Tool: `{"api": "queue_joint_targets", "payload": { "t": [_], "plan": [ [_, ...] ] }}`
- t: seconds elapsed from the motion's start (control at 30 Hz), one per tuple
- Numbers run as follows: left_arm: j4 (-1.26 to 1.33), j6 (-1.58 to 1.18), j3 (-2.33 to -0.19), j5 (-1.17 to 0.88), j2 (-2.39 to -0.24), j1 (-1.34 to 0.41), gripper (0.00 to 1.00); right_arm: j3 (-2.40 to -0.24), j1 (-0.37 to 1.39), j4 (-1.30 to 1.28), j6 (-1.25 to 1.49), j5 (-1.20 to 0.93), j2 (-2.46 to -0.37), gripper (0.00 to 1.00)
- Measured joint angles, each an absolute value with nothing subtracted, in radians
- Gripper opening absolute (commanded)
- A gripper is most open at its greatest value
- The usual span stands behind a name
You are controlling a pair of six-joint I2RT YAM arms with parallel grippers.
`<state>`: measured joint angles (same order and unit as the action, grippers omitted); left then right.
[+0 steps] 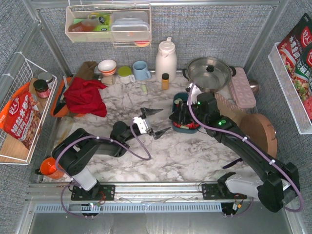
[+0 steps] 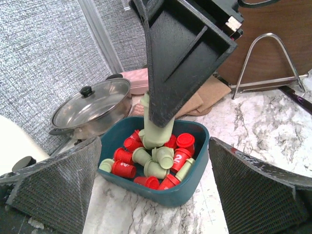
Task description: Mix the coffee capsules in the storage basket
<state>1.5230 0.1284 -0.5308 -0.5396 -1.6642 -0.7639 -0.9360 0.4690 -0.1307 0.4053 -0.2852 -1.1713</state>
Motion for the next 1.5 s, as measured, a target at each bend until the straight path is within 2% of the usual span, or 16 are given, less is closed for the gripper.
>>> {"api": "queue_joint_targets", "payload": {
  "t": [0.2, 0.37, 0.47, 0.63, 0.73, 0.9, 1.03, 1.13, 1.17, 1.2, 1.5],
  "plan": [
    [1.47, 0.131, -0.502, -0.457, -1.619, -0.764, 0.99, -0.941, 0.463, -0.208, 0.302, -0.065, -1.204, 0.43],
    [1.272, 0.091, -0.583, -0.271, -1.578, -0.764, 0.99, -0.943, 0.451, -0.284, 0.224, 0.093, -1.308, 0.46],
    [1.127, 0.059, -0.643, -0.137, -1.575, -0.764, 0.99, -0.943, 0.437, -0.278, 0.2, 0.114, -1.373, 0.46],
    [1.028, 0.022, -0.637, -0.02, -1.575, -0.764, 0.99, -0.972, 0.43, -0.212, 0.2, 0.059, -1.493, 0.47],
    [1.003, 0.004, -0.625, 0.03, -1.574, -0.764, 0.99, -1.02, 0.43, -0.169, 0.204, 0.027, -1.573, 0.53],
    [0.96, -0.008, -0.623, 0.094, -1.56, -0.764, 0.99, -1.096, 0.405, -0.112, 0.213, 0.025, -1.697, 0.69],
    [0.938, -0.007, -0.623, 0.132, -1.555, -0.764, 0.99, -1.122, 0.373, -0.12, 0.227, 0.051, -1.757, 0.74],
    [0.904, -0.006, -0.638, 0.16, -1.56, -0.764, 0.99, -1.102, 0.357, -0.124, 0.233, 0.07, -1.727, 0.75],
    [0.888, -0.004, -0.651, 0.175, -1.569, -0.764, 0.99, -1.087, 0.356, -0.126, 0.235, 0.073, -1.704, 0.91],
    [0.863, -0.006, -0.674, 0.197, -1.583, -0.764, 0.99, -1.071, 0.356, -0.126, 0.237, 0.069, -1.676, 0.98],
    [0.481, -0.111, -1.11, 0.382, -1.834, -0.715, 0.99, -0.901, 0.356, -0.131, 0.241, 0.105, -1.357, 0.99]
  ]
}}
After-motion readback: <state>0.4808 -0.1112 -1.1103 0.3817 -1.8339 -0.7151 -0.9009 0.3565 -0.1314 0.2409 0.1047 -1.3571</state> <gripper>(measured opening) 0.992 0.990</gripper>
